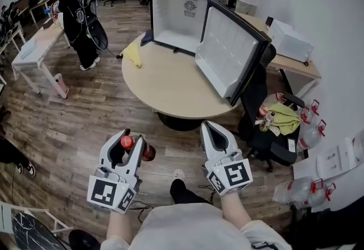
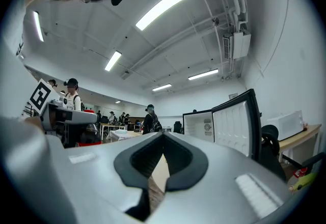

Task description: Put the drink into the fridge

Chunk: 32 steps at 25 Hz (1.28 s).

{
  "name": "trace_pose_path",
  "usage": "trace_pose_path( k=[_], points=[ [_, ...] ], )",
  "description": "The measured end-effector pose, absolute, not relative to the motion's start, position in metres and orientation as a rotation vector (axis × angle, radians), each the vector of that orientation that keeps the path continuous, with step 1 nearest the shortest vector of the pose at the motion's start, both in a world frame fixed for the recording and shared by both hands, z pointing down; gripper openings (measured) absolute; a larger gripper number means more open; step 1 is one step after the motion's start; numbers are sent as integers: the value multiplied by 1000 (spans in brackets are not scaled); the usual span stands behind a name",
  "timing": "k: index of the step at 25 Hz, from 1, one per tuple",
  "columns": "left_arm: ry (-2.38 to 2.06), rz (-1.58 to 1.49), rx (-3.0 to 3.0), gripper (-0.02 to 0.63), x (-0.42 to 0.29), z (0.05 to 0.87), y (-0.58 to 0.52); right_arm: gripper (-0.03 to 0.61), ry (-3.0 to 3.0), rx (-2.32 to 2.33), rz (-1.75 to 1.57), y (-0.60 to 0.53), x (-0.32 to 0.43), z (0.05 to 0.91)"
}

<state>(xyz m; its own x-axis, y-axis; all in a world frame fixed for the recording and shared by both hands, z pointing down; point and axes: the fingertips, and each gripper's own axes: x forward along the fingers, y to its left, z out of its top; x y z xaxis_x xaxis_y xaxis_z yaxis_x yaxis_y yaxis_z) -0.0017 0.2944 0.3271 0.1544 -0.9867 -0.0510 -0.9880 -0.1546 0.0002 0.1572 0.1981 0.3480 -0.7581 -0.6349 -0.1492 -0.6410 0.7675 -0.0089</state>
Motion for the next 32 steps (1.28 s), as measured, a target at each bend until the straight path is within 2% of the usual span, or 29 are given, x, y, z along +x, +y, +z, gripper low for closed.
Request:
trace_pose_path(
  k=[16, 32],
  points=[
    [2054, 106, -2276, 144, -47, 298, 140, 11, 2821, -912, 82, 27, 101, 323],
    [2111, 103, -2260, 144, -74, 308, 58, 11, 2844, -888, 16, -54, 80, 346]
  ],
)
